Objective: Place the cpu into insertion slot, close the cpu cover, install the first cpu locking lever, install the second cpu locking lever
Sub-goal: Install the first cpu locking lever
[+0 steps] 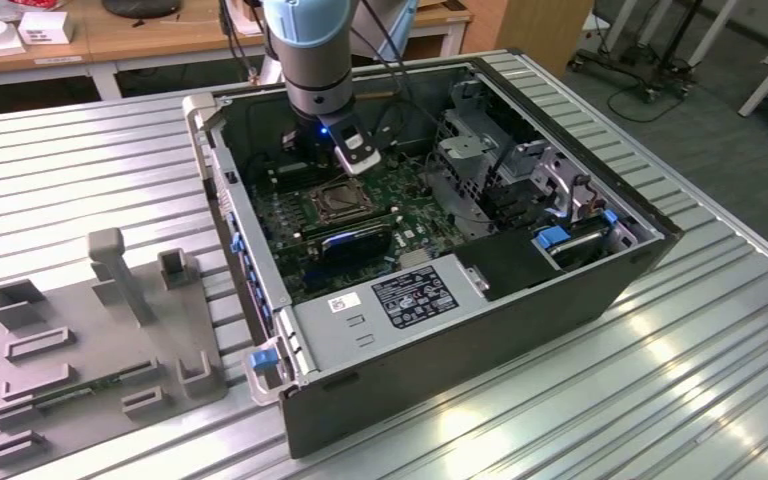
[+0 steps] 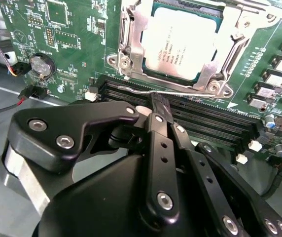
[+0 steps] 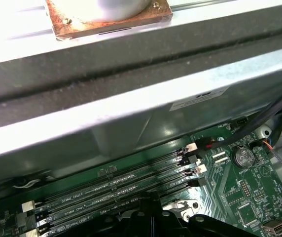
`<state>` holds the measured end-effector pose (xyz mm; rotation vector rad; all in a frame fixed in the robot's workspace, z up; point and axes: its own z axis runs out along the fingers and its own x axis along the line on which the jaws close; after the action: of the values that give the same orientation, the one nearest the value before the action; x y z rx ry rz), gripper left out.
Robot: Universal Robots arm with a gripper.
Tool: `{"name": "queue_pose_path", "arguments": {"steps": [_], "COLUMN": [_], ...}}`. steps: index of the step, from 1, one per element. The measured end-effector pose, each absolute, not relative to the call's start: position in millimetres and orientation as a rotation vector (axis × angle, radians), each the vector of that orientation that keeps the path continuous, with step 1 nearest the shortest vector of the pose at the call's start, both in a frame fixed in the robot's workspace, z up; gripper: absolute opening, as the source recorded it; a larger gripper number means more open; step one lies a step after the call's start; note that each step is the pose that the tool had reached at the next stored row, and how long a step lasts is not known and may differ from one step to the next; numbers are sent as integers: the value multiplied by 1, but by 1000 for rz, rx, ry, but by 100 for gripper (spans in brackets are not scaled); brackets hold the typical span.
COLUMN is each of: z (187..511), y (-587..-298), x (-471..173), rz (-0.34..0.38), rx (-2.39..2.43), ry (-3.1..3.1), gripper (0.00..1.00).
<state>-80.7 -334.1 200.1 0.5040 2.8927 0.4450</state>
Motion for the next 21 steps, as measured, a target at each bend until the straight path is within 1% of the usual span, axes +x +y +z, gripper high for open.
{"name": "queue_pose_path", "arguments": {"steps": [21], "z": [201], "y": [-335], "x": [-83], "rz": [451], "rx": [439], "ry": [2906], "gripper": [11]}}
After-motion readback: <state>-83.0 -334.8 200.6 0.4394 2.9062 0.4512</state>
